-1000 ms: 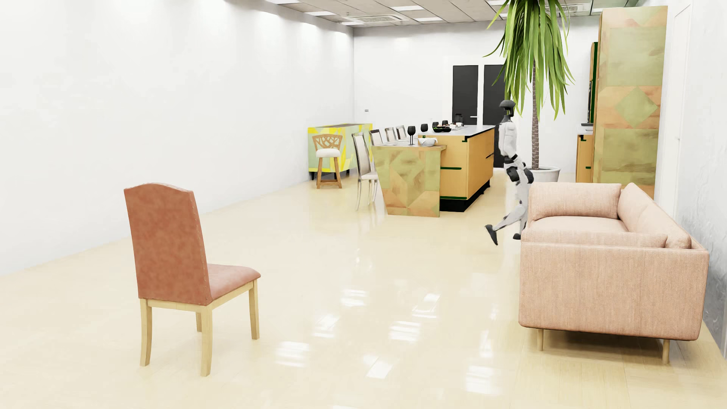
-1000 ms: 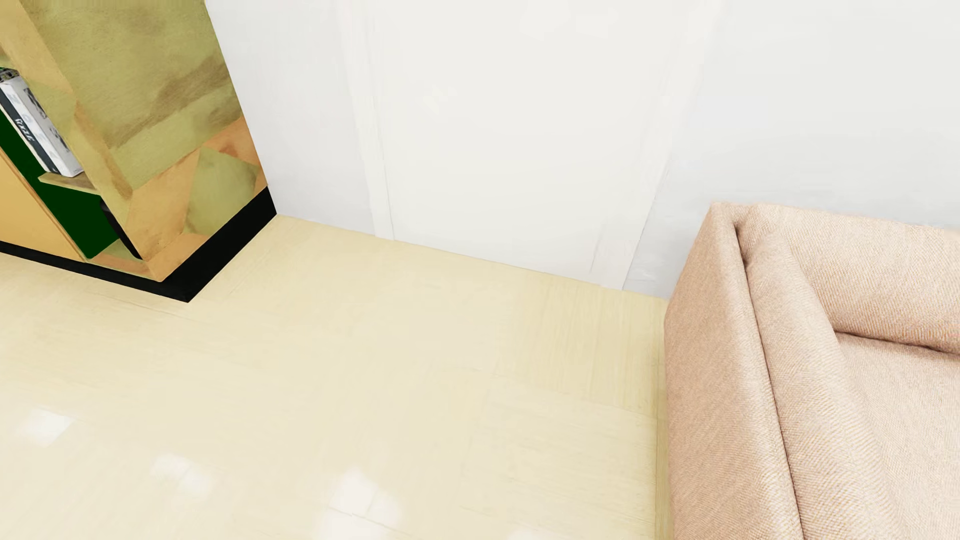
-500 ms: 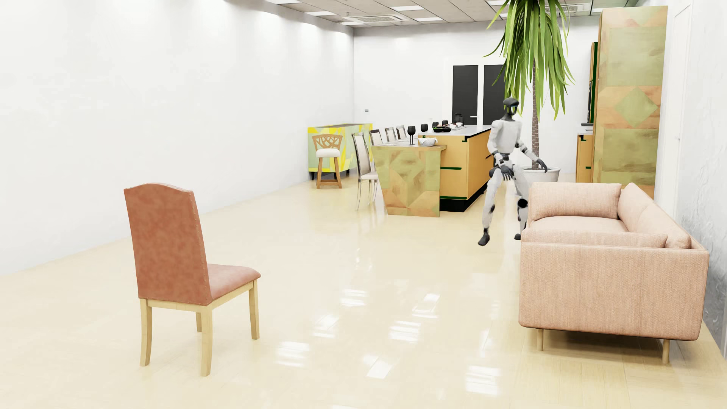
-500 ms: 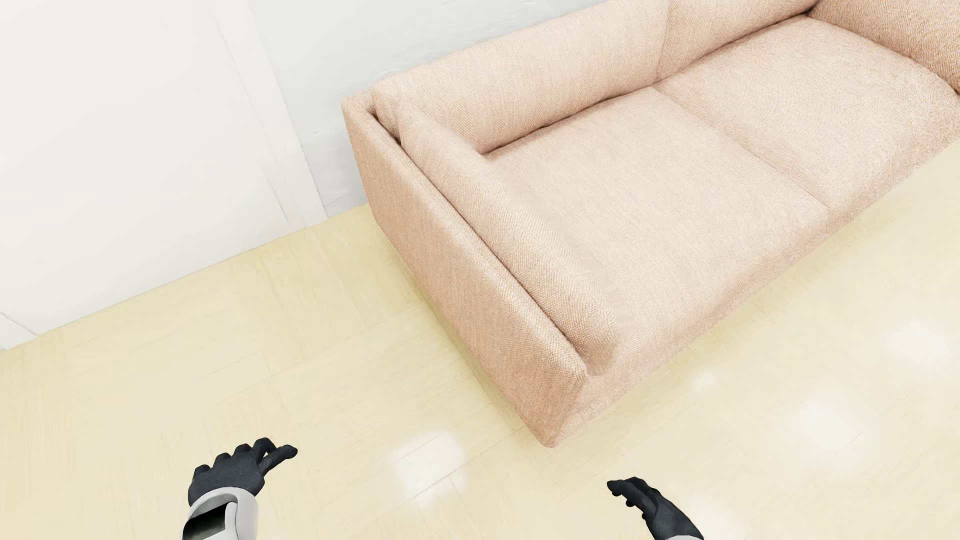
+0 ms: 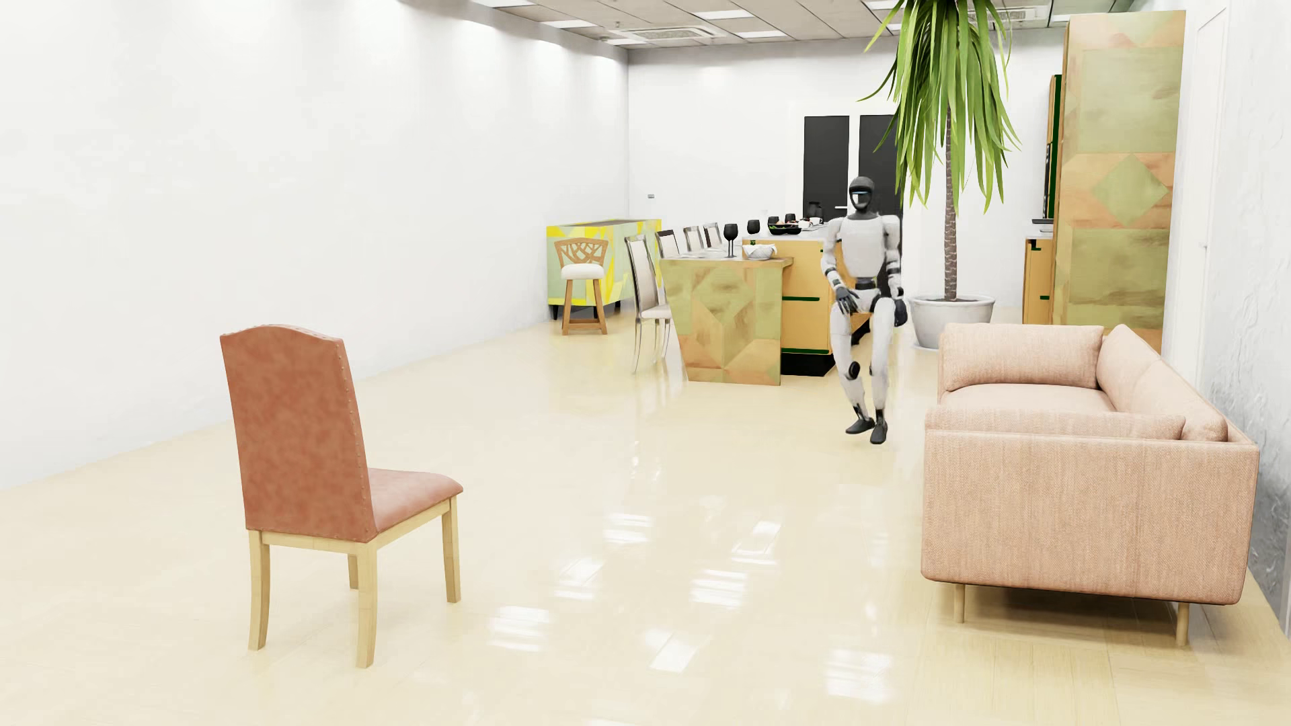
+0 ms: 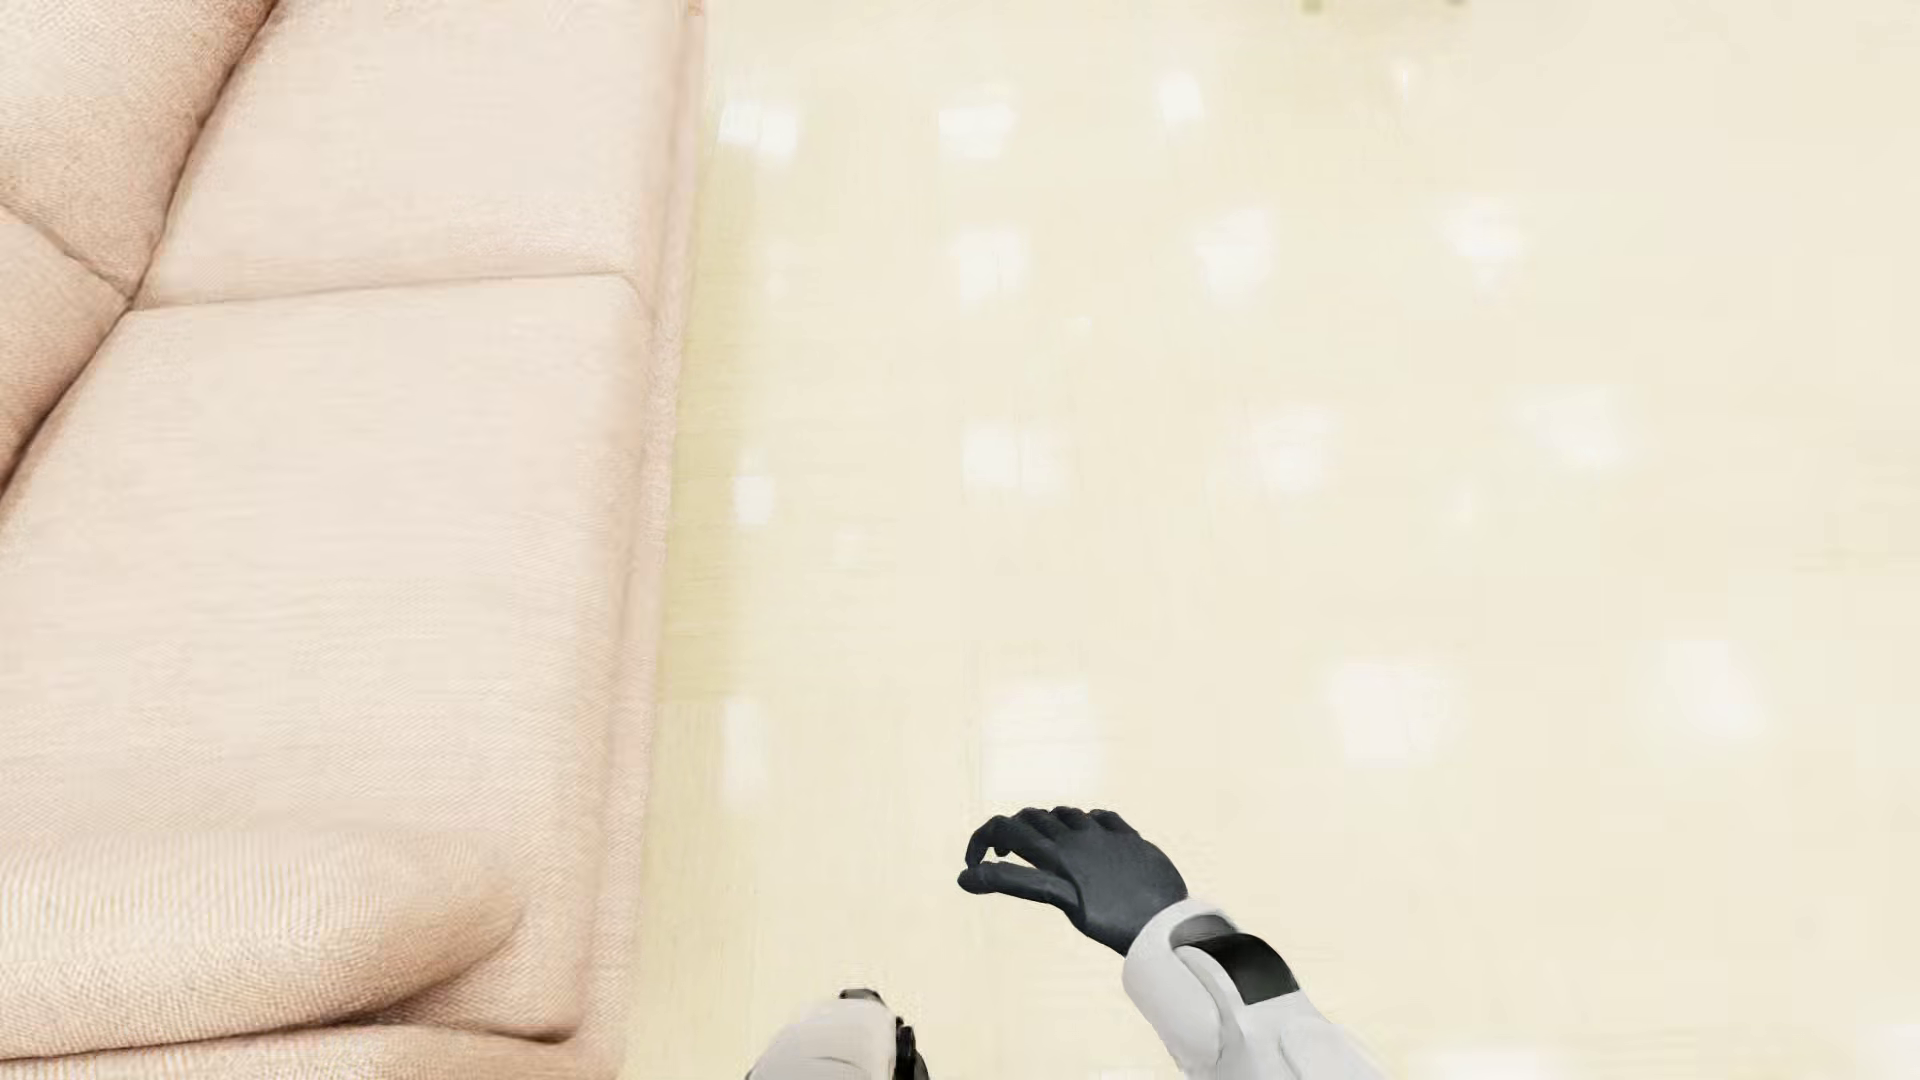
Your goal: Approach the chair
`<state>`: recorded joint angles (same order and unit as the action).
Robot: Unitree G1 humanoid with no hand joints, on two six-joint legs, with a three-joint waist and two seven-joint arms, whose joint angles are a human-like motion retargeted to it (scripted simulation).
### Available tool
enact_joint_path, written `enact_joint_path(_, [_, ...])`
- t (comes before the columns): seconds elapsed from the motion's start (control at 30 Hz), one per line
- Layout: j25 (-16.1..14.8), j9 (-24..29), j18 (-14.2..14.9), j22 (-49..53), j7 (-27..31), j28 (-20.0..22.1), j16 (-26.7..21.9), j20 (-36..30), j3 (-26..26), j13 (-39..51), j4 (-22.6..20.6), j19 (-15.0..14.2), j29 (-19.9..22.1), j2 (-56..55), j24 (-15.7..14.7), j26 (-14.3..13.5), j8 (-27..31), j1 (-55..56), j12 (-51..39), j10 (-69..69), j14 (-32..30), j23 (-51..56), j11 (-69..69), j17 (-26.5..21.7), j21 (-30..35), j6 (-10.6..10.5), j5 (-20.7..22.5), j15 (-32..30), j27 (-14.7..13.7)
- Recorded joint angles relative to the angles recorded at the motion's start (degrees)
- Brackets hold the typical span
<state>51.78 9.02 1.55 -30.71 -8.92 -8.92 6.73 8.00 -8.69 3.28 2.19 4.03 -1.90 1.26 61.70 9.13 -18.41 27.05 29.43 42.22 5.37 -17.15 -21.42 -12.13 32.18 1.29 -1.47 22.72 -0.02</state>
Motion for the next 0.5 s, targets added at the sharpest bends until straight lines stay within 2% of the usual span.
enact_joint_path(0.03, [1.58,0.16,-0.75,-1.34,-3.92,-1.63,-0.47,-1.26,-0.23,1.38,0.51,0.25,0.57,1.49,1.12,-0.81,3.8,1.86,0.3,-4.12,-1.4,0.39,1.19,-0.3,1.18,-0.32,1.55,0.29,0.38])
enact_joint_path(0.07, [3.21,0.34,-0.51,-2.93,-5.42,-3.44,-1.98,-3.18,-0.44,1.8,-0.16,0.47,1.05,3.34,3.43,-1.16,7.3,3.4,0.07,-9.91,-4.14,0.61,2.65,0.05,1.36,-0.48,2.75,0.35,0.98])
enact_joint_path(0.1, [4.15,0.57,0.62,-4.38,-2.77,-5.49,-4.1,-5.23,-0.61,1.27,-2.36,0.68,1.27,5.43,6.45,-1.45,10.54,4.65,-0.45,-16.75,-7.85,0.82,4.09,0.98,0.51,-0.42,3.54,0.22,1.75])
enact_joint_path(0.13, [4.05,0.8,1.94,-5.54,3.64,-6.88,-6.38,-6.65,-0.71,-0.03,-5.23,0.91,1.38,7.73,9.46,-1.6,13.55,5.17,-0.96,-23.51,-10.13,1.06,5.3,2.24,-1.01,-0.17,3.94,-0.08,2.43])
enact_joint_path(0.17, [3.48,1.0,1.22,-6.62,11.08,-7.69,-8.39,-7.02,-0.66,-1.76,-7.58,1.12,1.34,10.01,11.7,-1.33,16.22,4.78,-1.37,-28.6,-10.1,1.2,5.85,3.34,-2.66,0.19,3.95,-0.43,2.92])
enact_joint_path(0.2, [3.56,1.18,0.96,-7.8,14.18,-7.82,-9.95,-6.15,-0.33,-3.51,-8.07,1.28,1.18,11.93,12.9,-0.37,18.38,4.29,-1.89,-29.7,-10.05,1.11,5.12,3.89,-3.99,0.49,3.78,-0.7,3.35])
enact_joint_path(0.27, [5.54,1.51,-1.49,-11.4,9.98,-7.22,-12.45,-2.62,0.52,-7.14,-5.76,1.93,0.05,14.69,13.69,3.0,21.19,3.97,-4.19,-20.99,-13.82,-0.07,-0.51,3.69,-6.27,1.02,3.18,-3.84,4.68])
enact_joint_path(0.3, [6.41,1.71,-2.71,-13.58,8.35,-7.41,-13.66,-0.94,0.8,-9.15,-5.05,2.26,-0.63,14.57,14.07,4.29,21.65,3.58,-5.96,-15.65,-12.16,-1.7,-6.0,3.47,-7.95,1.52,2.58,-7.46,5.93])
enact_joint_path(0.33, [6.48,1.94,-2.87,-15.17,6.96,-7.55,-15.14,-0.51,1.08,-11.01,-4.51,1.94,-1.15,12.55,15.8,4.67,21.38,2.65,-7.96,-11.33,-8.44,-4.41,-14.2,3.82,-10.38,2.14,1.77,-12.66,7.79])
enact_joint_path(0.4, [4.71,2.22,-3.35,-15.03,3.46,-5.9,-16.88,-0.62,1.68,-12.5,-3.56,-2.44,-1.29,2.51,19.26,3.28,19.26,-2.3,-12.2,-9.41,-2.22,-12.74,-35.89,5.16,-16.5,3.39,-1.92,-24.07,12.9])
enact_joint_path(0.43, [3.84,2.25,-3.55,-14.59,1.81,-3.81,-17.16,0.12,2.17,-12.73,-3.62,-2.03,-0.97,-3.4,19.16,2.13,17.91,-5.67,-14.95,-10.71,-0.33,-16.77,-44.42,5.31,-19.28,3.96,-4.42,-24.81,15.25])
enact_joint_path(0.47, [3.38,2.23,-3.75,-14.14,0.59,-1.61,-17.14,1.19,2.82,-13.29,-3.96,-0.76,-1.11,-8.96,17.59,0.84,16.8,-9.25,-17.88,-12.68,1.08,-19.75,-50.3,4.96,-21.06,4.36,-6.06,-20.94,16.51])
enact_joint_path(0.5, [3.6,2.09,-3.93,-13.49,-0.21,-0.64,-17.05,1.31,3.59,-14.39,-4.57,-0.08,-1.32,-13.98,16.03,-0.53,15.27,-12.91,-21.39,-15.06,2.09,-21.42,-53.69,4.12,-22.02,4.55,-7.65,-19.68,16.6])
